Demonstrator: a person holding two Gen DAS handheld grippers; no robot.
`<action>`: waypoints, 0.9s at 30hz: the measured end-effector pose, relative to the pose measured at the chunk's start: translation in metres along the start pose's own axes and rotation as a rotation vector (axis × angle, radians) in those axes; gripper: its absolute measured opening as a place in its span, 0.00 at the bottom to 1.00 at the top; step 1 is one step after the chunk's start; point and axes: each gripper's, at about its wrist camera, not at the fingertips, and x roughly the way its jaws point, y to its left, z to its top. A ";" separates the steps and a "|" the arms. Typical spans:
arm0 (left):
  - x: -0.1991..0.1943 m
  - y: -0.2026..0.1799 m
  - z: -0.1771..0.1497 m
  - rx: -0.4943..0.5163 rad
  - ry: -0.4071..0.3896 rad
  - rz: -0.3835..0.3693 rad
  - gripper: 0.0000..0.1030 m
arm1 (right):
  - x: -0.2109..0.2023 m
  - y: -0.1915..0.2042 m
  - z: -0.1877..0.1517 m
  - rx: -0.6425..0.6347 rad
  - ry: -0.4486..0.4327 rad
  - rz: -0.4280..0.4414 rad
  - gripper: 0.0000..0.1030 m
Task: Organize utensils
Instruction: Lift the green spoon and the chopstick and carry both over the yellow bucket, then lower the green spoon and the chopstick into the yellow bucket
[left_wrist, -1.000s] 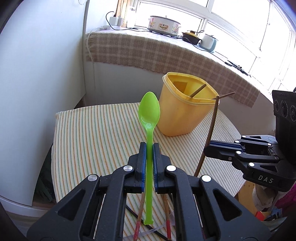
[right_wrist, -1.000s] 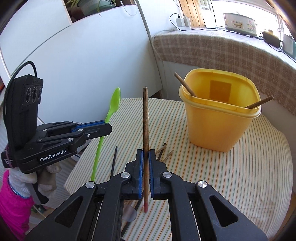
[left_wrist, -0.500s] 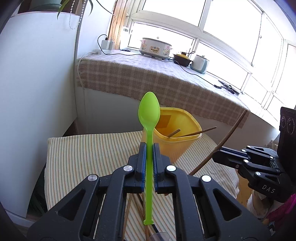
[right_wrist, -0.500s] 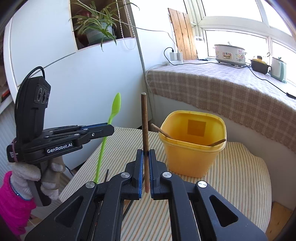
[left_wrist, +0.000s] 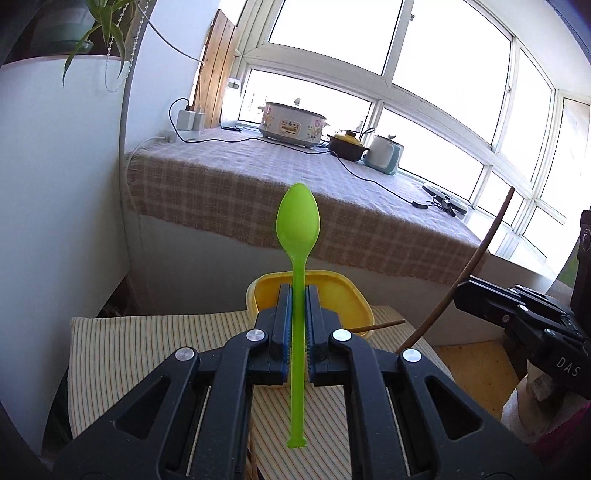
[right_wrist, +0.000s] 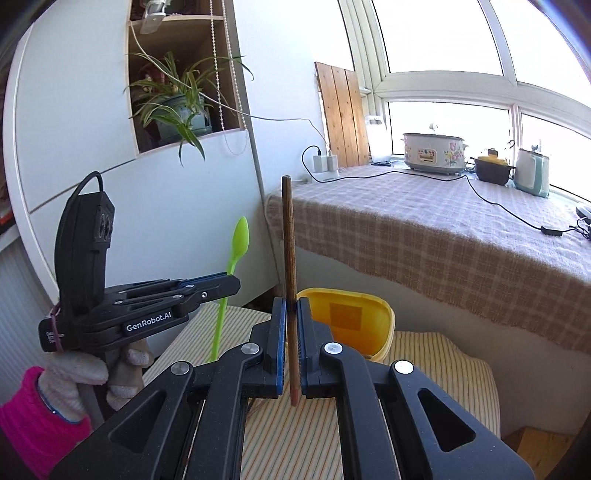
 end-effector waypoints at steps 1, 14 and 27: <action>0.002 -0.002 0.003 0.000 -0.007 -0.003 0.04 | -0.001 -0.002 0.004 -0.002 -0.007 -0.007 0.04; 0.028 -0.010 0.041 0.012 -0.077 0.002 0.04 | 0.002 -0.004 0.041 -0.083 -0.083 -0.086 0.04; 0.058 0.000 0.049 -0.031 -0.070 -0.028 0.04 | 0.019 -0.029 0.058 -0.036 -0.108 -0.123 0.04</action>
